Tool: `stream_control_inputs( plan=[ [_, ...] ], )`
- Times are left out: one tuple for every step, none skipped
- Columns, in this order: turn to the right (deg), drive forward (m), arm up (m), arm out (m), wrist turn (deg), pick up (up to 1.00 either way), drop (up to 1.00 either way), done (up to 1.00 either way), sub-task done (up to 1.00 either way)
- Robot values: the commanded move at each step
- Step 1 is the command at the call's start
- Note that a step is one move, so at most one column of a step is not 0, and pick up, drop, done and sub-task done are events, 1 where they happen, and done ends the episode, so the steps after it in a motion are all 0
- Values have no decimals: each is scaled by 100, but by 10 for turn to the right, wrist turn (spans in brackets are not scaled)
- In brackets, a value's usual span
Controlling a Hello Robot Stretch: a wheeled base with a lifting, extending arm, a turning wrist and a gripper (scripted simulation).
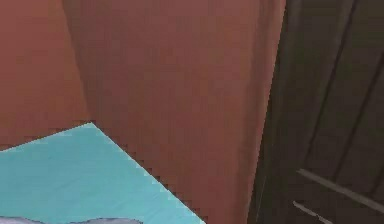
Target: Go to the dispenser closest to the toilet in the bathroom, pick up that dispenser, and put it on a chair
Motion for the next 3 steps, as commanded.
stream_control_inputs(
  plan=[
    [450, 0, 0, 0, 0, 0, 0, 0, 0],
    [450, 0, 0, 0, 0, 0, 0, 0, 0],
    [450, 0, 0, 0, 0, 0, 0, 0, 0]
  ],
)
